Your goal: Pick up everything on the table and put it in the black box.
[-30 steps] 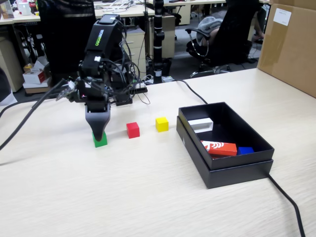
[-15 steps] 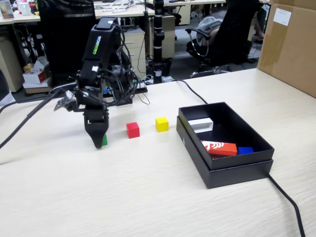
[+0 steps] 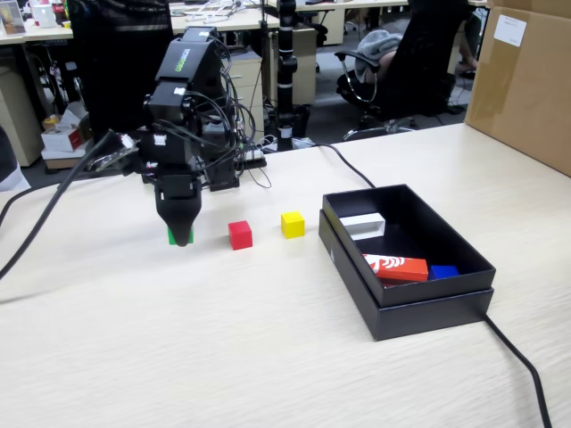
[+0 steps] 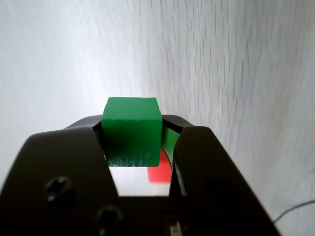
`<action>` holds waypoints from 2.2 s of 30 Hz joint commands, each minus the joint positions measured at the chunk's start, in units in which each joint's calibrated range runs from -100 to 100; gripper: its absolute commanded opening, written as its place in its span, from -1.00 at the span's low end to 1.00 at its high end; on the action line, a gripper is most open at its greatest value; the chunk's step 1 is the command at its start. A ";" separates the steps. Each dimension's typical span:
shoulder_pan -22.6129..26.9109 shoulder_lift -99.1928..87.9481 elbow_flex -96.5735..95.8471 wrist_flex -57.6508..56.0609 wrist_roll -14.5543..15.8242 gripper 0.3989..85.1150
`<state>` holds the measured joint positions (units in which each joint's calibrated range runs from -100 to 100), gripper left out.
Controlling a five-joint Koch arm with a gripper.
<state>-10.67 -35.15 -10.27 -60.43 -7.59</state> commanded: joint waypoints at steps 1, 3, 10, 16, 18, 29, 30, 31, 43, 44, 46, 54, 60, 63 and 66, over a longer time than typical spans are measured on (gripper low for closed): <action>3.08 -7.94 5.65 -2.16 2.34 -0.99; 6.06 -10.58 6.10 -2.16 4.10 -0.99; 19.54 -10.12 18.43 -2.16 12.80 -0.99; 24.42 5.14 32.12 -2.16 15.24 -0.99; 24.76 8.93 33.48 -2.16 15.53 -0.99; 25.49 37.38 48.71 -2.16 17.09 -0.99; 25.54 38.19 48.71 -2.16 17.14 -0.99; 25.59 38.99 48.53 -2.16 17.24 -0.99; 25.15 45.99 44.09 -2.16 17.73 -0.69; 25.10 45.87 43.72 -2.16 17.68 -0.69; 25.10 45.64 43.36 -2.16 17.68 -0.58; 25.15 41.74 42.18 -2.16 16.95 -0.08; 25.49 33.83 42.54 -2.16 16.90 -0.05; 25.59 25.68 39.37 -2.16 16.80 -0.02; 25.45 18.45 35.38 -2.16 16.75 -0.02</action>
<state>14.53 -6.28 24.51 -62.76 9.79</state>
